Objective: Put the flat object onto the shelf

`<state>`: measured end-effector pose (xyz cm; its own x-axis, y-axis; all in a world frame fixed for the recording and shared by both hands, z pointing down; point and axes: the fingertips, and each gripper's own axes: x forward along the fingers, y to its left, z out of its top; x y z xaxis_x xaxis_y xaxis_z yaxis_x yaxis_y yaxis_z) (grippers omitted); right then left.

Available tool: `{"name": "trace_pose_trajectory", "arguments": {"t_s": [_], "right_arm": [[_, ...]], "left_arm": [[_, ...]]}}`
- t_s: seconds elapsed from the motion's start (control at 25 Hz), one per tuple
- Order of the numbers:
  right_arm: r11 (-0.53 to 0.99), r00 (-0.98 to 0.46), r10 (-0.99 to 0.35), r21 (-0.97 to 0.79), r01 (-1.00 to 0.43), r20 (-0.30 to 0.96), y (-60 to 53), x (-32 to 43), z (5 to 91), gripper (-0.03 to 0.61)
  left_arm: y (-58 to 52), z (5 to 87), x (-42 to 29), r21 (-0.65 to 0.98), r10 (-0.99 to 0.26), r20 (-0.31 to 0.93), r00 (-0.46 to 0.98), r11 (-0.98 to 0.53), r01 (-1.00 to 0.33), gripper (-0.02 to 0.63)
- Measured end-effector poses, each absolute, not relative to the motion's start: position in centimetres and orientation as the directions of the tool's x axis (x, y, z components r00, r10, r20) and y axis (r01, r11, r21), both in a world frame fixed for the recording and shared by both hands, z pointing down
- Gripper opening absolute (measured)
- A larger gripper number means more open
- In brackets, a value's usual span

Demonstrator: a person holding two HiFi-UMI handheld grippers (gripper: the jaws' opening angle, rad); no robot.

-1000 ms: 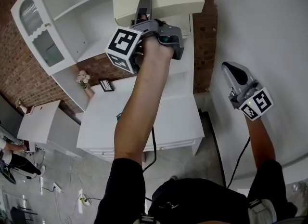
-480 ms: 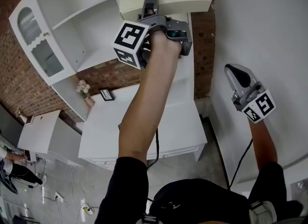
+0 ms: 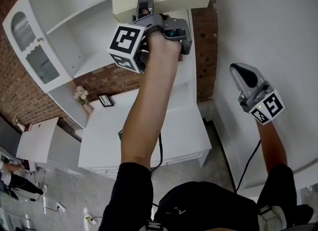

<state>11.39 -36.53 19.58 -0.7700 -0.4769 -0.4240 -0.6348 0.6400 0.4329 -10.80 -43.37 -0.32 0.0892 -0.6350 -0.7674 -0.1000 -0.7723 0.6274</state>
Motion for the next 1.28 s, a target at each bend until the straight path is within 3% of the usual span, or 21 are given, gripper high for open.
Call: {"name": "trace_pose_trajectory", "arguments": {"t_s": [0.6, 1.08, 1.28], "right_arm": [[0.661, -0.789, -0.463, 0.436, -0.61, -0.403, -37.9, 10.2, 19.5, 0.0], [0.643, -0.774, -0.484, 0.434, -0.631, -0.409, -38.2, 11.4, 19.2, 0.0], [0.629, -0.765, -0.495, 0.437, -0.643, -0.413, -38.8, 12.1, 18.9, 0.0]], "left_arm": [[-43.6, -0.7, -12.5, 0.618, -0.626, -0.777, 0.063, -0.778, -0.111, 0.281], [-47.9, -0.2, -13.5, 0.736, -0.743, -0.669, 0.026, -0.666, -0.122, 0.293], [-48.6, -1.3, -14.0, 0.721, -0.728, -0.686, -0.002, -0.679, -0.136, 0.308]]}}
